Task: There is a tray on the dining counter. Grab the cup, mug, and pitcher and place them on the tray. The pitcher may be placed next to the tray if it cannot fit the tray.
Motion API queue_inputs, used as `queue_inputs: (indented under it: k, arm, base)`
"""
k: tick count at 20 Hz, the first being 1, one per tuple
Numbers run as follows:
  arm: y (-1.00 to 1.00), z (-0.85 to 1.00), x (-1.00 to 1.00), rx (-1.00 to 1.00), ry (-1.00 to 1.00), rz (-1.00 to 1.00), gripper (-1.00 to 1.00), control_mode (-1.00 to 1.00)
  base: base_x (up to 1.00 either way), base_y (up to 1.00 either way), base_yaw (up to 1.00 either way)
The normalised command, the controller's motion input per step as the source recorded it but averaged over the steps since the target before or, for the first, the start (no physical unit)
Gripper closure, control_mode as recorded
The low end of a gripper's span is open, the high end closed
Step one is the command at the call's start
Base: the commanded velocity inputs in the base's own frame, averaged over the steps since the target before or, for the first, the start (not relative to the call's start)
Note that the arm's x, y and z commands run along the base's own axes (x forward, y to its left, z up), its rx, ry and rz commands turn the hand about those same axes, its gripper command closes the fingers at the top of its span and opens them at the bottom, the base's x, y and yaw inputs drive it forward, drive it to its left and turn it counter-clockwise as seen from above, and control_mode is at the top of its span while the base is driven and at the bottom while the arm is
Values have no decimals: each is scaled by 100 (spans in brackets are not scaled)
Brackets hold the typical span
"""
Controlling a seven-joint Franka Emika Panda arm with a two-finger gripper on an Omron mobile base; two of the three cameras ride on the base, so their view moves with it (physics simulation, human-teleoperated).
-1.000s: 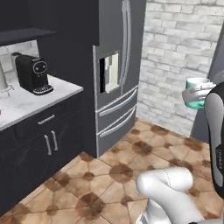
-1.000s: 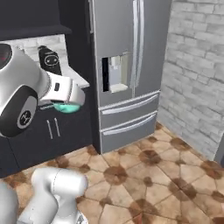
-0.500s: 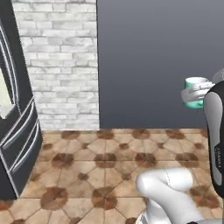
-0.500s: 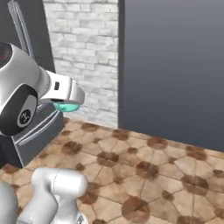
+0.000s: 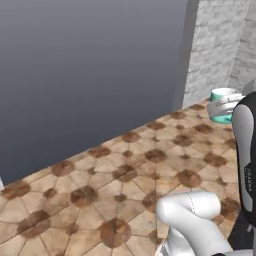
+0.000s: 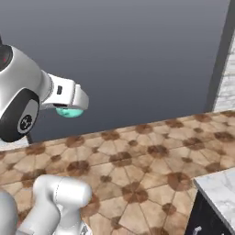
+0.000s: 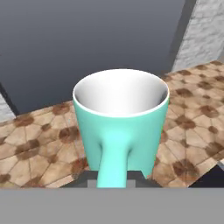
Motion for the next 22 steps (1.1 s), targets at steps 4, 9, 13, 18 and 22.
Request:
queue_inputs:
  k: [4,9,13,18,22]
  arm:
    - [0,0,0,0,0,0,100,100]
    - [0,0,0,0,0,0,100,100]
    - [0,0,0,0,0,0,100,100]
    - [0,0,0,0,0,0,100,100]
    - [0,0,0,0,0,0,100,100]
  base:
    - [5,34,-100]
    - [1,39,-100]
    - [0,72,-94]
    - [-3,100,-70]
    - [-20,100,-35]
